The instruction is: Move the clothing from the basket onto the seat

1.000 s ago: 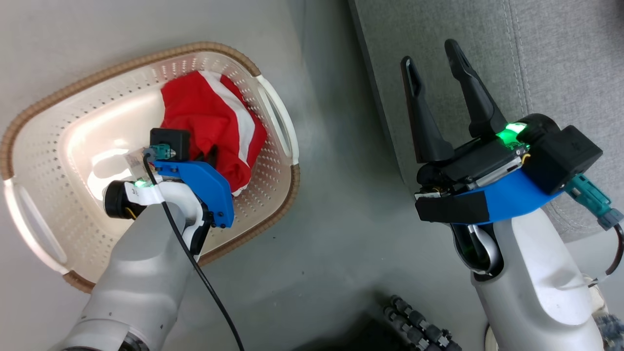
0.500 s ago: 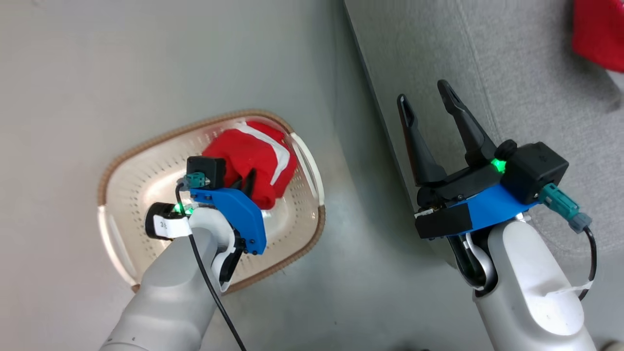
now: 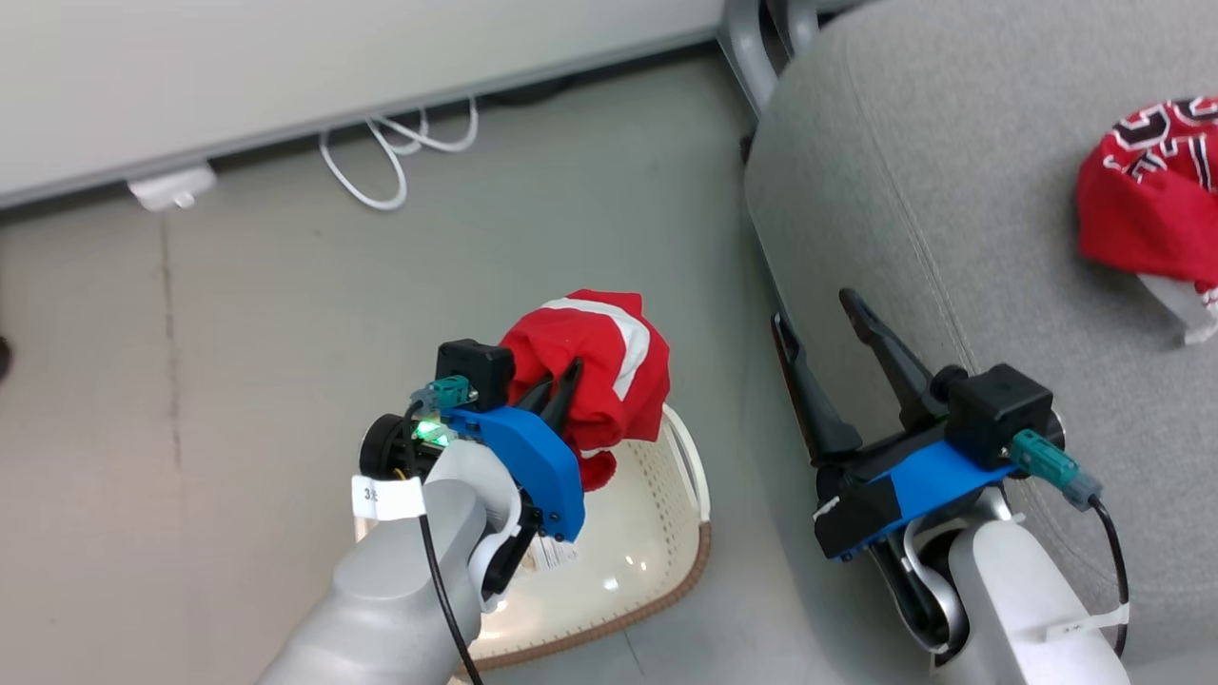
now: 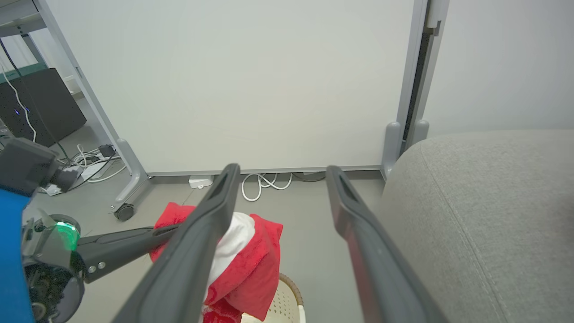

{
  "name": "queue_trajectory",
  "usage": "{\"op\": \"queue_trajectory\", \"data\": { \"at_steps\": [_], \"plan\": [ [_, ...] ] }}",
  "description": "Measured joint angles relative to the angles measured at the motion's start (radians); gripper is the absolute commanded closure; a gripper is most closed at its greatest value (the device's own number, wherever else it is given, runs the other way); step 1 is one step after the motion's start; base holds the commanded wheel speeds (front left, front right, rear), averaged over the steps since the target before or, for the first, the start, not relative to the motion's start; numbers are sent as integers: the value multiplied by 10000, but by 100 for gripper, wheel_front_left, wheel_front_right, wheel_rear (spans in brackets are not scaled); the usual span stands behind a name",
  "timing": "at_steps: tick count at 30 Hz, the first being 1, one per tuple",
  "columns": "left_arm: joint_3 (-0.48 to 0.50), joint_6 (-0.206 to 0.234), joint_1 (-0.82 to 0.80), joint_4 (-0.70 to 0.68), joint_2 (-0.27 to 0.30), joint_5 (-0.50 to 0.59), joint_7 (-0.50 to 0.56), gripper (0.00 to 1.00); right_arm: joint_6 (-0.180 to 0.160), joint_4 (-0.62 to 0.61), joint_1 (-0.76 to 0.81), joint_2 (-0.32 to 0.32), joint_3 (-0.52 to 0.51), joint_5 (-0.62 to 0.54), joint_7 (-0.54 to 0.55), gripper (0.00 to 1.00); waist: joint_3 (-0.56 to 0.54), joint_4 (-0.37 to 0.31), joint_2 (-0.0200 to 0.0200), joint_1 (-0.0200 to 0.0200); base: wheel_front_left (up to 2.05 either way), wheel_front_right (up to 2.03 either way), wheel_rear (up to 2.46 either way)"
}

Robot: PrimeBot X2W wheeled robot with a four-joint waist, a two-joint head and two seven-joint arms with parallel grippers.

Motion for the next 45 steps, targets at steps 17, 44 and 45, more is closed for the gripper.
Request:
{"op": "queue_trajectory", "data": {
  "at_steps": [17, 44, 45],
  "plan": [
    [-1488, 0, -919, -993, 29, -604, -681, 100, -2, 142, 1301, -50, 399, 180, 627, 0, -2669, 1153, 0, 0, 0, 0, 0],
    [-2487, 0, -1668, -945, 38, -1453, -911, 100, -2, -17, 1532, -2, 642, 245, 897, 0, -2786, 1187, 0, 3, 0, 0, 0],
    [-2506, 0, -1677, -930, 36, -1455, -913, 100, -2, 17, 1457, 6, 754, 276, 901, 0, -2783, 1169, 0, 3, 0, 0, 0]
  ]
}}
